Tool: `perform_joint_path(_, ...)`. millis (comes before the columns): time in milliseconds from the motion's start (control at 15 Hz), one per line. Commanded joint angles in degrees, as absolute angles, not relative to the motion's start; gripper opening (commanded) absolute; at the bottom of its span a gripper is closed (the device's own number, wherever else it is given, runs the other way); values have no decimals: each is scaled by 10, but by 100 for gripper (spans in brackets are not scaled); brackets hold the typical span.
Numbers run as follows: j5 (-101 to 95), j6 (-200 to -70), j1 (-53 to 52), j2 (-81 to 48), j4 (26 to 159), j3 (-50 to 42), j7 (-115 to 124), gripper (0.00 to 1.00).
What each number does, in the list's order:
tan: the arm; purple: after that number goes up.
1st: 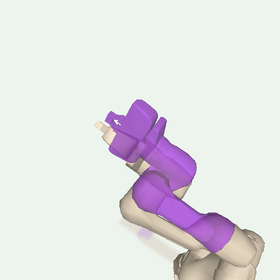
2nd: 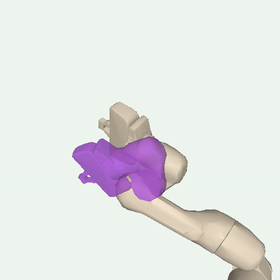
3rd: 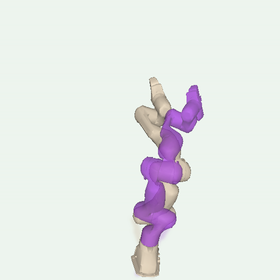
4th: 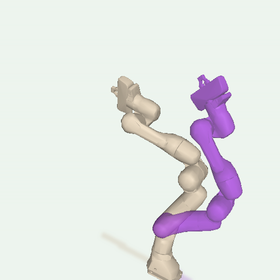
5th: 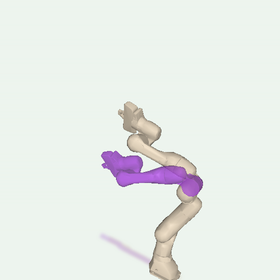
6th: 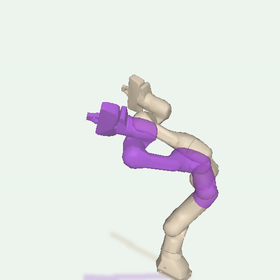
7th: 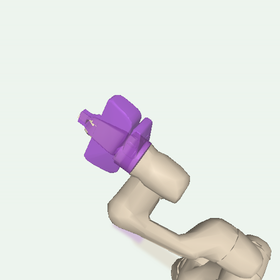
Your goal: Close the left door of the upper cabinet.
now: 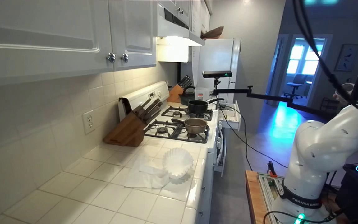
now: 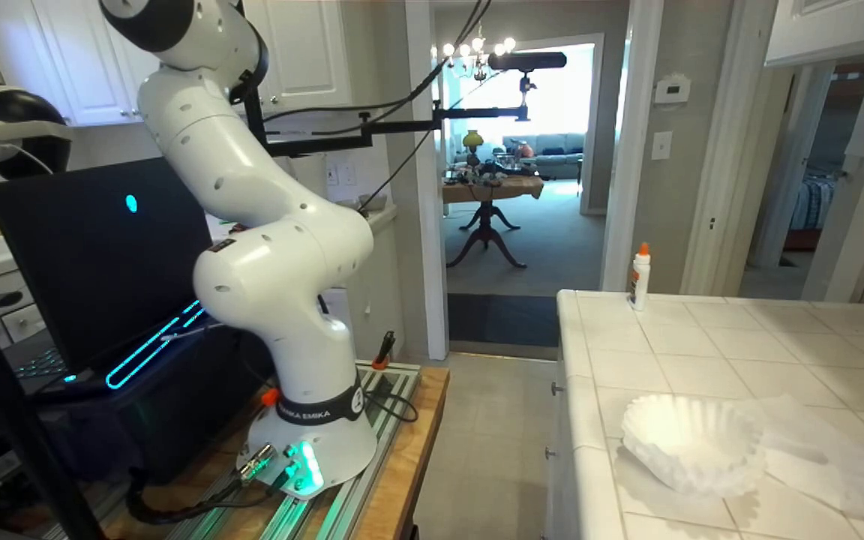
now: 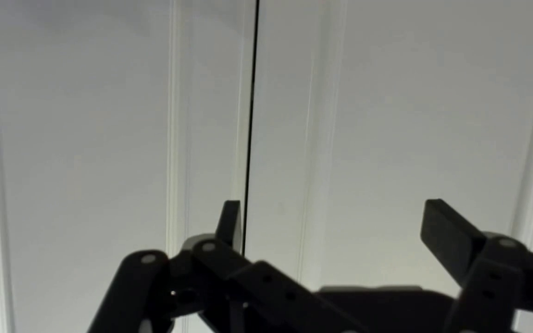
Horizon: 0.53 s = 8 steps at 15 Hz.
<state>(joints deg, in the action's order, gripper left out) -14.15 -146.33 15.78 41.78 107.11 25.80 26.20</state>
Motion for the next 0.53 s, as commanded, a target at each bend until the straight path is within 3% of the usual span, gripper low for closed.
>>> perform_joint_path(0,-96,-1340,81,521,1148,223,273,100)
perform_joint_path(200,-68,-1224,51,594,1205,196,290,100)
perform_joint_path(267,-87,-1254,69,538,1143,218,273,100)
perform_joint_path(467,-74,-1226,55,582,1188,197,272,100)
